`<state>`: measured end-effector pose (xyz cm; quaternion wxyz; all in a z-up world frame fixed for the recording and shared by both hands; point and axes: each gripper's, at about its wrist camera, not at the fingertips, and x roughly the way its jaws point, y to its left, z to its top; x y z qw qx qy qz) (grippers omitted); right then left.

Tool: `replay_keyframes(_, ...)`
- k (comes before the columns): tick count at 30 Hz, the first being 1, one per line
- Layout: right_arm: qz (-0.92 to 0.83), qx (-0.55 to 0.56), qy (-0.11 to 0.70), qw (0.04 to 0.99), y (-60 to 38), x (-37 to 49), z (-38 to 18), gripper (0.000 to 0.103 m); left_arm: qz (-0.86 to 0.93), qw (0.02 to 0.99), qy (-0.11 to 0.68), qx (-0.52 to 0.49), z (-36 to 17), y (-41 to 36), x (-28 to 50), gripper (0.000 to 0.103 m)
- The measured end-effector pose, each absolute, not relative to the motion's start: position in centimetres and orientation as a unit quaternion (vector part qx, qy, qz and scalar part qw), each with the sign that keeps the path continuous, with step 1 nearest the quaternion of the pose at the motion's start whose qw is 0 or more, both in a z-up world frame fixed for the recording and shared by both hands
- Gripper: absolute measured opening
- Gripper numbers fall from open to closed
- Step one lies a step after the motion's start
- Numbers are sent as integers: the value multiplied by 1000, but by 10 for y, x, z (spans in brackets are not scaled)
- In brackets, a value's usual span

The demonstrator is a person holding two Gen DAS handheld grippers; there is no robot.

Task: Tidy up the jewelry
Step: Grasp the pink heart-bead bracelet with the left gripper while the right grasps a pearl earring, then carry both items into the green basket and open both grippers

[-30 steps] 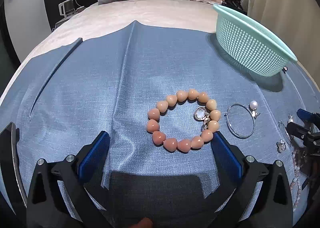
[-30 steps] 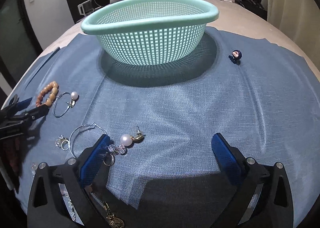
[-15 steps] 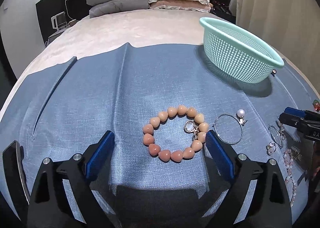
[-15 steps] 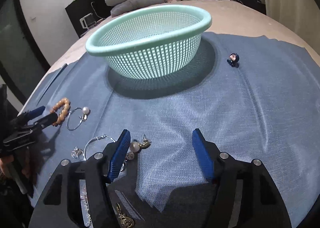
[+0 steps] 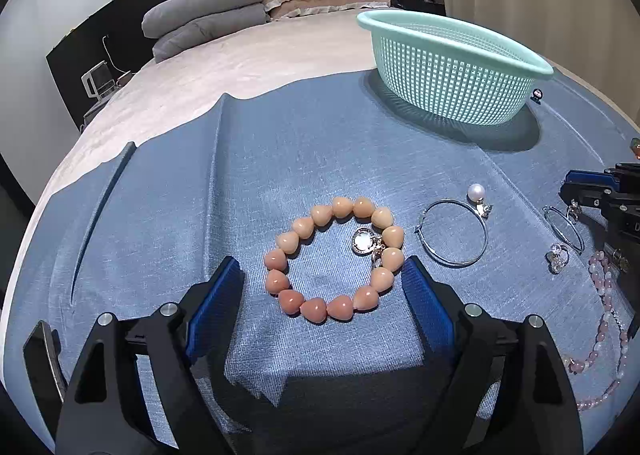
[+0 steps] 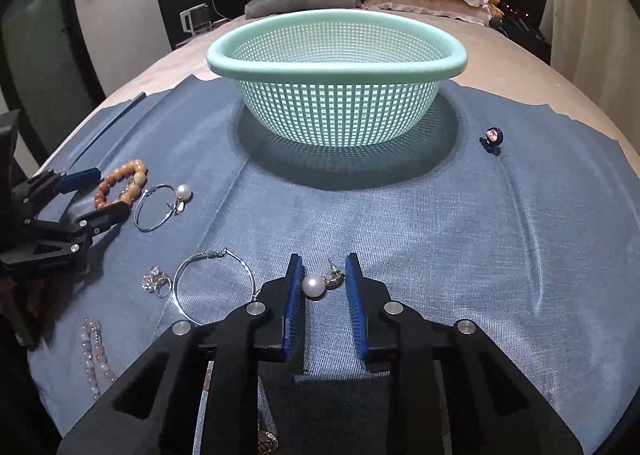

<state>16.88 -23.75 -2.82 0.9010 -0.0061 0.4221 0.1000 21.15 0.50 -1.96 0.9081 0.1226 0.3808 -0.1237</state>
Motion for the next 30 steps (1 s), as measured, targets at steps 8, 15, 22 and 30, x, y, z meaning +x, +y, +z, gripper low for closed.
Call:
replay_keyframes(8,115,8,420,900,-245,168,-24,20,-155,910,370,107,-14,2,201,20)
replay_keyframes(15,123,15,405,906,-254,164,-13,20,-159,919,350,92,7,5,187,12)
replay_keyframes(22,135,28,381,914,-260,156,11,20,-171,926,333,51,43,15,173,12)
replay_keyframes(30,143,33,322,936,-270,155,71,20,-204,934,288,51,114,4,168,12)
